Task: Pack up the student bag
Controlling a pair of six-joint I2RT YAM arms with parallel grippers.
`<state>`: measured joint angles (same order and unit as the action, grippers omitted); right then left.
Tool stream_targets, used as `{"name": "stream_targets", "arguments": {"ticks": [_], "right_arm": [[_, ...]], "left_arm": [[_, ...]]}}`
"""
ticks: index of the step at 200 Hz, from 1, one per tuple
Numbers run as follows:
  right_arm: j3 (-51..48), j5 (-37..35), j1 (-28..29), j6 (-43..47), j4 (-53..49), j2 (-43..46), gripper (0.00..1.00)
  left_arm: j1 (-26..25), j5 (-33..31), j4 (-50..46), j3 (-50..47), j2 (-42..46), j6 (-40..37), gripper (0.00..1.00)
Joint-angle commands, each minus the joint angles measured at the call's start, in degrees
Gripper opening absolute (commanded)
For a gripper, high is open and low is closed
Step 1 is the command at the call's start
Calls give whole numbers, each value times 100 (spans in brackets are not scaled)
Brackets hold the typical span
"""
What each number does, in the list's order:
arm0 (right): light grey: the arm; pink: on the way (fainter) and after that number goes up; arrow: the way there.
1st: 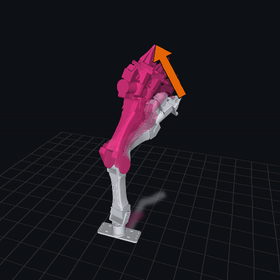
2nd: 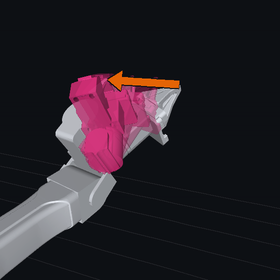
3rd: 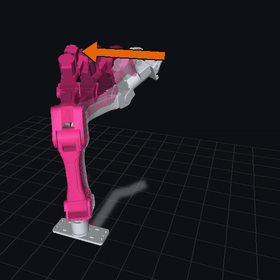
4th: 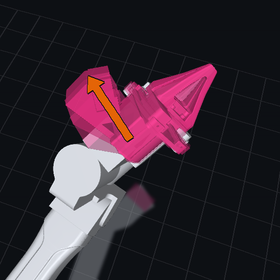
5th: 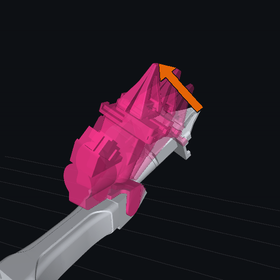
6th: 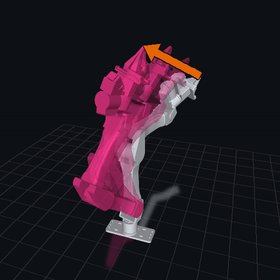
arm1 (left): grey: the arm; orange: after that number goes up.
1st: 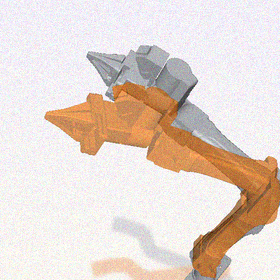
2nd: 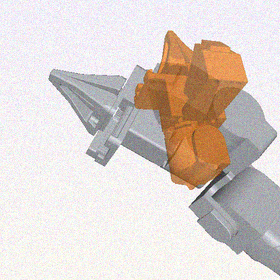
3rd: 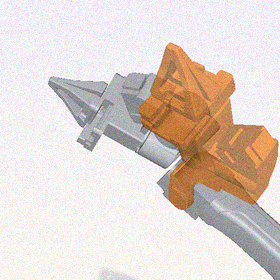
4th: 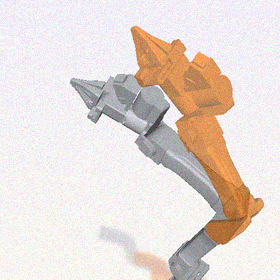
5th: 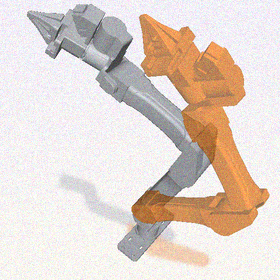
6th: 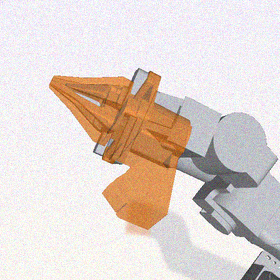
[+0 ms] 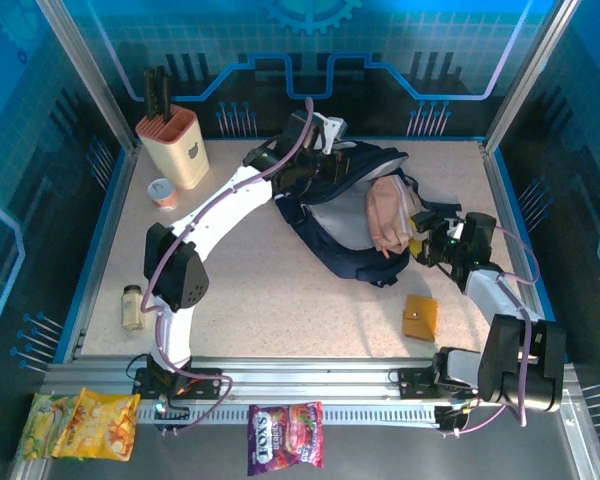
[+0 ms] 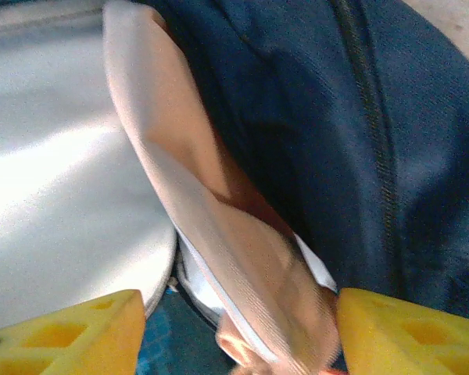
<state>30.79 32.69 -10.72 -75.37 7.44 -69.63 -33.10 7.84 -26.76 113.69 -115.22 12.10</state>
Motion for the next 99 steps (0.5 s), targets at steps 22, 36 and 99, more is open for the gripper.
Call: {"name": "stream_targets", "arguments": {"ticks": [22, 36, 99], "right_arm": [[419, 104, 70, 1860, -1575, 69, 70], [624, -137, 213, 2290, -2056, -13, 70], [963, -384, 601, 2192, -1458, -580, 62]], "left_arm": [[78, 129, 90, 402, -88, 80, 0], [76, 173, 92, 404, -93, 82, 0], [77, 261, 14, 379, -58, 92, 0]]}}
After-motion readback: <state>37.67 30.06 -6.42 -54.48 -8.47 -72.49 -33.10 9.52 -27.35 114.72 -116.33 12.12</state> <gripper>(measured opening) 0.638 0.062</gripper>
